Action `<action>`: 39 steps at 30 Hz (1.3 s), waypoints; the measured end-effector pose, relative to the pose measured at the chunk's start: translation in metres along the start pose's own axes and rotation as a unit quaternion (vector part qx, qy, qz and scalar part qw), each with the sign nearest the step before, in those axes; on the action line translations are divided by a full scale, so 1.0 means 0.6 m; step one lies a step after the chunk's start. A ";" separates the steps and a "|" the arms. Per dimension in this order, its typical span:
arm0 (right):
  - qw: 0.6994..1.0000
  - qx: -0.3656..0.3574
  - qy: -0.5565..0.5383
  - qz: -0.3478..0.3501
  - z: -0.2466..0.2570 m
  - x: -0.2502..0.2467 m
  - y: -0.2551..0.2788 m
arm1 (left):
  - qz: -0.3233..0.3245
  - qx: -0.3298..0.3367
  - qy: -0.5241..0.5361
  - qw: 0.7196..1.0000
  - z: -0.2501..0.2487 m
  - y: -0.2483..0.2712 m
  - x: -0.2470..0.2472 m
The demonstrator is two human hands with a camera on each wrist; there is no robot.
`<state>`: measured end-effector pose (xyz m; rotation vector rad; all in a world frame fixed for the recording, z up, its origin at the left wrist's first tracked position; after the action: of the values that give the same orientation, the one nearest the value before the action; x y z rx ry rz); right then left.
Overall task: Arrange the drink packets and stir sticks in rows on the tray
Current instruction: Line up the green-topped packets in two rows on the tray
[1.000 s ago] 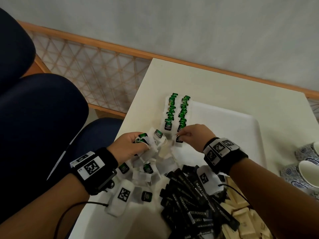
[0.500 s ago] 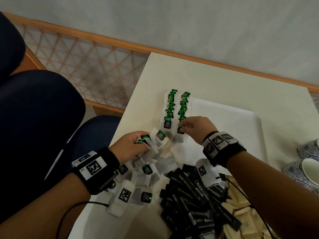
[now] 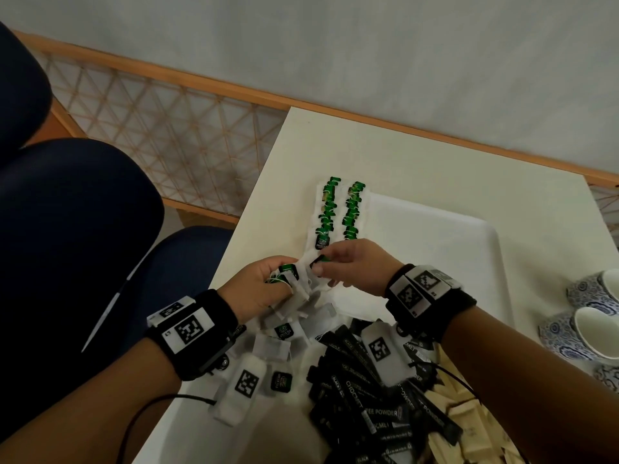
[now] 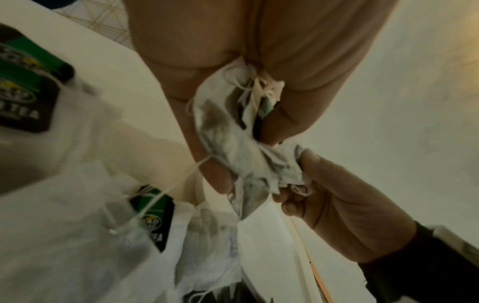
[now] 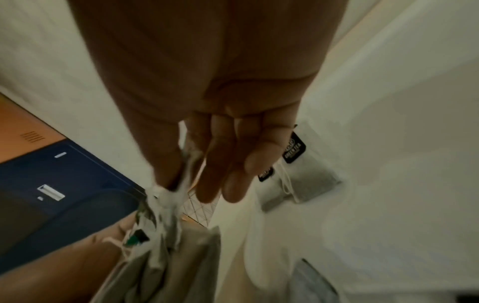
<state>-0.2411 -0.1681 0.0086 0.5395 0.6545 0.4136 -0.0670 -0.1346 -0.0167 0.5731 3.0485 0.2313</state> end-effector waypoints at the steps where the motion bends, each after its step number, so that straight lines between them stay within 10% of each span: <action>1: 1.000 -0.007 -0.010 -0.005 0.001 -0.002 0.000 | -0.001 -0.003 -0.006 1.000 0.003 0.001 -0.002; 13: 0.975 -0.029 0.181 -0.125 0.014 -0.031 -0.025 | -0.002 -0.029 -0.062 0.998 0.027 0.022 -0.027; 33: 0.964 -0.010 0.189 -0.187 0.007 -0.024 -0.052 | -0.009 -0.036 -0.045 0.998 0.021 0.002 -0.031; 39: 0.967 0.048 0.246 -0.047 -0.042 0.037 -0.005 | -0.009 -0.026 -0.053 0.998 0.019 0.003 -0.026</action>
<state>-0.2412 -0.1504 -0.0205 0.4974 1.1796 0.4321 -0.0512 -0.1368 -0.0274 0.5352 2.9361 0.2689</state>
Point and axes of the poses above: each hand's wrist, its own y-axis away from the middle knuckle, its own x-axis out of the palm, z = x × y, the point moved 4 cm from there along -y, towards the middle knuckle, and after that the axes turned 13 degrees about x, right-handed, at the moved point
